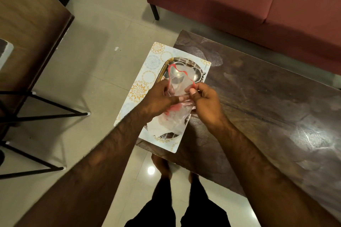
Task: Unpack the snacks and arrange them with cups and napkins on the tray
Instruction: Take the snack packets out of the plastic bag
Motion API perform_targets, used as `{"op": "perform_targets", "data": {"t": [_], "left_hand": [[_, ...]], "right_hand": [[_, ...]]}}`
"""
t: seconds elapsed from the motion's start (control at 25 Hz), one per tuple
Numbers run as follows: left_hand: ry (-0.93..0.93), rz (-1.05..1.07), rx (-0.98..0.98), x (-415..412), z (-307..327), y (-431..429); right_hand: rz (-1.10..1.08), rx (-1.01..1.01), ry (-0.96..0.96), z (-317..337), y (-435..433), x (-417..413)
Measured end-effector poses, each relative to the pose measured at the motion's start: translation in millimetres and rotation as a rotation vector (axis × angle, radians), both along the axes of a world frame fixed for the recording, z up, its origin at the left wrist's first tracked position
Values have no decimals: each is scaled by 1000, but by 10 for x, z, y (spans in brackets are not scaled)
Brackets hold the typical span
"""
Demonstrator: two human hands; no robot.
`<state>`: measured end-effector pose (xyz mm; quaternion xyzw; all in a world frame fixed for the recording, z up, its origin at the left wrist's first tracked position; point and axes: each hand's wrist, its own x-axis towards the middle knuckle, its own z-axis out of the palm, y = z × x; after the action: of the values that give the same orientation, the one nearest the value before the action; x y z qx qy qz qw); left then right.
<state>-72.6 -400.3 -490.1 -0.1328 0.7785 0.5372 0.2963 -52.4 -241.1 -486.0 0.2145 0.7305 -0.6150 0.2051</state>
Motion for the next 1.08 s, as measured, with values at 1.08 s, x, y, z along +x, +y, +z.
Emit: {"op": "perform_targets", "data": {"t": [1.08], "left_hand": [[309, 83, -314, 19, 171, -216]], "right_hand": [[1197, 689, -351, 457, -190, -229]]}}
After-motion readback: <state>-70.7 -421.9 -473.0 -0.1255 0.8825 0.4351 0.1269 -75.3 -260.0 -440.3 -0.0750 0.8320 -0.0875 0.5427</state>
